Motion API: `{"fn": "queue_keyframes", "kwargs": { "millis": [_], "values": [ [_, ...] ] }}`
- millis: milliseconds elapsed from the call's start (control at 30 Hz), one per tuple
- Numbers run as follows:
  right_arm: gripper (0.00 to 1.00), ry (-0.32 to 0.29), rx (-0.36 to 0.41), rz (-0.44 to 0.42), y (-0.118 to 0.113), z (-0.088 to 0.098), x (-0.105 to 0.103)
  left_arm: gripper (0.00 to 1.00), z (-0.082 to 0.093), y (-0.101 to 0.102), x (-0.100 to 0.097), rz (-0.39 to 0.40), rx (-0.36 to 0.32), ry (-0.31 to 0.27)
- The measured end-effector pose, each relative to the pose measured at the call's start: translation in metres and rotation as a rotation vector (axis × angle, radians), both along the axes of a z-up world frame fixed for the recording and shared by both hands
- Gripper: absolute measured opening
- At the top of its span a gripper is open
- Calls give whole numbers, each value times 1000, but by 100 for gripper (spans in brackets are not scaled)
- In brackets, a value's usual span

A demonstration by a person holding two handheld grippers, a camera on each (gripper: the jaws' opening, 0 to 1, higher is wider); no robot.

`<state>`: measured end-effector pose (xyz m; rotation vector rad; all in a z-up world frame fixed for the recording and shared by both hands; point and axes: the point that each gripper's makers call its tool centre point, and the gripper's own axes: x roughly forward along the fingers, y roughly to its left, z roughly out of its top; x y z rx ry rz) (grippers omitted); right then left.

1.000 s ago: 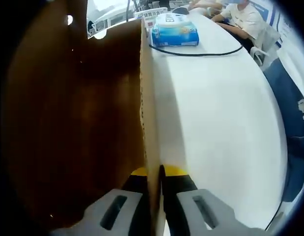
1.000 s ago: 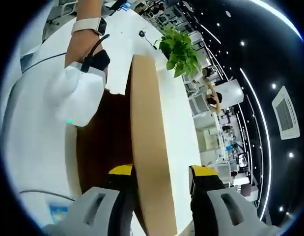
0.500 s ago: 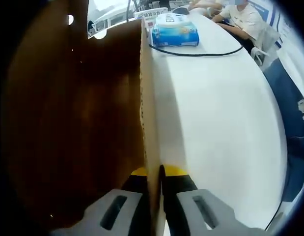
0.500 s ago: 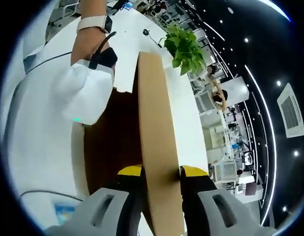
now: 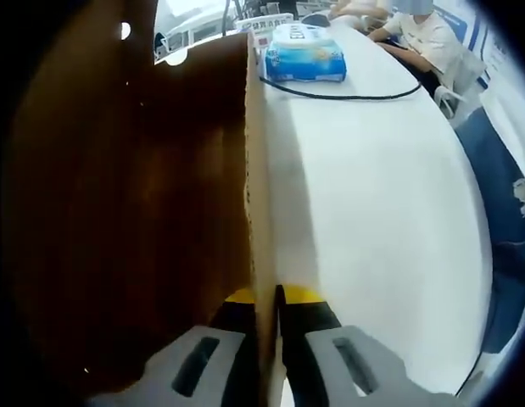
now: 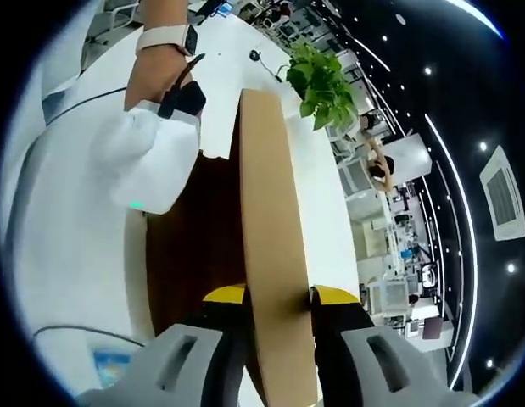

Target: Operate the shoe box by opening the lid, removing the specified soft item, and placing it in the target area until the item is outside and the box remains undamaged.

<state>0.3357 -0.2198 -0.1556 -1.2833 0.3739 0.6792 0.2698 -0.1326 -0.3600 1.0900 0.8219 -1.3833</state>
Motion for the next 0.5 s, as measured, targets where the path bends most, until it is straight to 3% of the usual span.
{"fn": "queue_keyframes", "kwargs": {
  "millis": [167,233,400,500],
  "values": [
    [27,0,0,-1,0,0,-1,15,2,3,-4,-17,1,-4],
    [27,-1,-1,0,0,0,-2,19,4,0,-7,26,-44,33],
    [27,4,0,3,1,-2,-4,28,8,0,-10,41,-73,76],
    [27,4,1,2,1,-2,-5,38,16,-6,-11,77,-123,112]
  ]
}}
